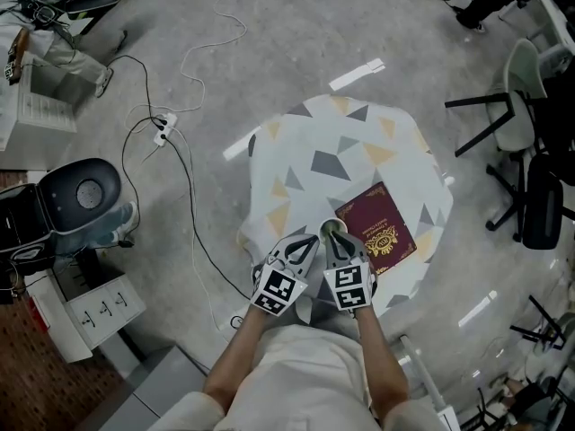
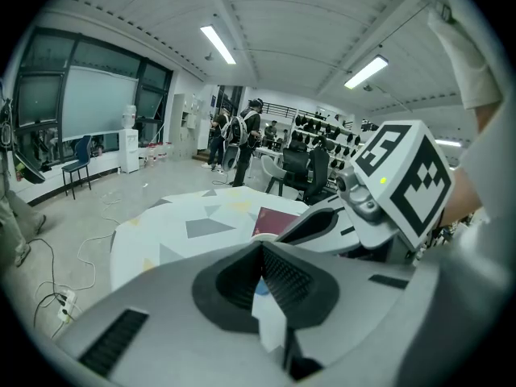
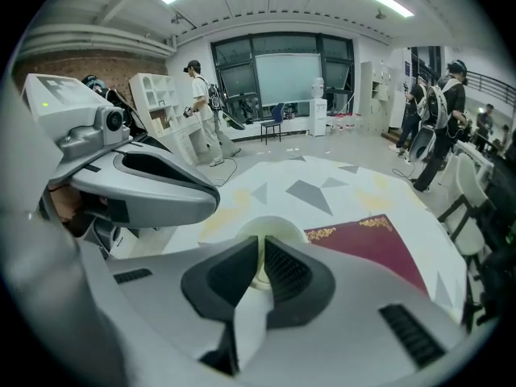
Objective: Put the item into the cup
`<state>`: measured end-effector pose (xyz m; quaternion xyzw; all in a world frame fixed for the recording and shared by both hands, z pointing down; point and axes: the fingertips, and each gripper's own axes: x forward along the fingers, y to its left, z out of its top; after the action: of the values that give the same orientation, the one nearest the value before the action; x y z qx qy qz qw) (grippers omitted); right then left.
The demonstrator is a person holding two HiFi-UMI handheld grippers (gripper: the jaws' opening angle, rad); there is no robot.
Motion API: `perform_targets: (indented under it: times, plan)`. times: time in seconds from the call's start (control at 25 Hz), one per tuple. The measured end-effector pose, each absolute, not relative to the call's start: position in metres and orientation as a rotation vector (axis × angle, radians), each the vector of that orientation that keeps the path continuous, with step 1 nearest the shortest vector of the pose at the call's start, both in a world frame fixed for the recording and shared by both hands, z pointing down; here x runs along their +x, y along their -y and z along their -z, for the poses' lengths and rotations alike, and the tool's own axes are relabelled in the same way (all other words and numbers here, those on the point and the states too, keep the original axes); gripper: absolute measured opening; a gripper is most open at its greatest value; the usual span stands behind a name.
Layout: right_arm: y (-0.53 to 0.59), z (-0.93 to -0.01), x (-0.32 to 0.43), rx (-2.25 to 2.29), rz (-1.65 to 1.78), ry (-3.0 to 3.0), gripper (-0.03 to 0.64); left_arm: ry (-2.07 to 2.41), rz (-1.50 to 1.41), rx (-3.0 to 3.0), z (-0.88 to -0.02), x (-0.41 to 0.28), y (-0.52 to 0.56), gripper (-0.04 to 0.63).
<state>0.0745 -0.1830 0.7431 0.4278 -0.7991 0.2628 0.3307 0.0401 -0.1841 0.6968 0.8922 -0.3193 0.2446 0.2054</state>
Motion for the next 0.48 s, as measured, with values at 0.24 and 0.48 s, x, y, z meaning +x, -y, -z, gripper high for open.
perform_targets:
  times: [0.24,0.48]
  plan:
    - [0.183,-0.735,0.074,1.132,-0.662,2.101,0.034,0.902,-0.674,2.499,-0.693,0.038,0.183,0.012]
    - [0.183,-0.718,0.073,1.158,-0.616,2.139,0.034,0.903,-0.648,2.540,-0.680,0.038,0.186,0.012]
